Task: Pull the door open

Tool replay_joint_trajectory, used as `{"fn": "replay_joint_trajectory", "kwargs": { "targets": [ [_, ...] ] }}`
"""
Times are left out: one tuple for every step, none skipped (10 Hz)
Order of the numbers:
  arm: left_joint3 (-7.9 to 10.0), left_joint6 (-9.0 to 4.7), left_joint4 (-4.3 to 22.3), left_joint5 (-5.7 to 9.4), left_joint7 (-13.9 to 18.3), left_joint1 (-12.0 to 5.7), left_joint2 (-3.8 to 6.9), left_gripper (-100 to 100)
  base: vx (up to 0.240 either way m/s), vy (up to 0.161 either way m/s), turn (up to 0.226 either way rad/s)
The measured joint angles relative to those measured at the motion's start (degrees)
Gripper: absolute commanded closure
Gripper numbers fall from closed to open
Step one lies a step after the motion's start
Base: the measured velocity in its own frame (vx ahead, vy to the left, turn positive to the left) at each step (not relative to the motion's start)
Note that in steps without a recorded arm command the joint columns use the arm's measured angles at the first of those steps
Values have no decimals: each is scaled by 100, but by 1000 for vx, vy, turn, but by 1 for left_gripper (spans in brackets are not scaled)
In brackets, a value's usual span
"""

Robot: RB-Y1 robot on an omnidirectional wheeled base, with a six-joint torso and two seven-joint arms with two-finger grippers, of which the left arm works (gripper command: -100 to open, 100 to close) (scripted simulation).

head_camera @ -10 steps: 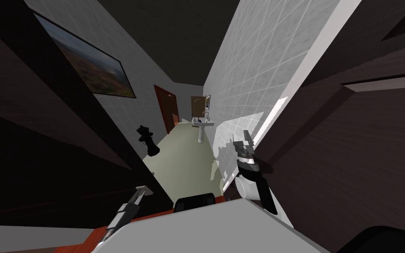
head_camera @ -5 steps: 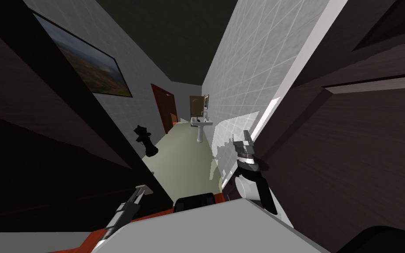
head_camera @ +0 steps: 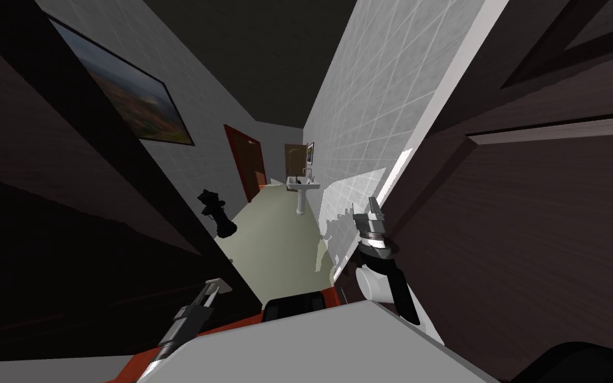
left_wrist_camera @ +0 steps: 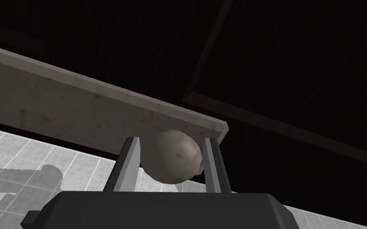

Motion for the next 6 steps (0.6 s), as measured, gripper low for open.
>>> {"fn": "replay_joint_trajectory", "kwargs": {
  "targets": [
    [-39,14,14,79,168,6,11,100,-64,23,-83],
    [-80,26,38,160,338,4,40,100,-41,14,-34],
    [-103,55,19,193,478,2,48,100,-39,16,-43],
    [-134,97,-8,240,631,5,45,100,-60,15,-80],
    [-171,147,-17,308,801,-1,49,100,-62,22,-99],
    [-207,168,59,396,935,-36,73,100,-40,20,-44]
  ]
}}
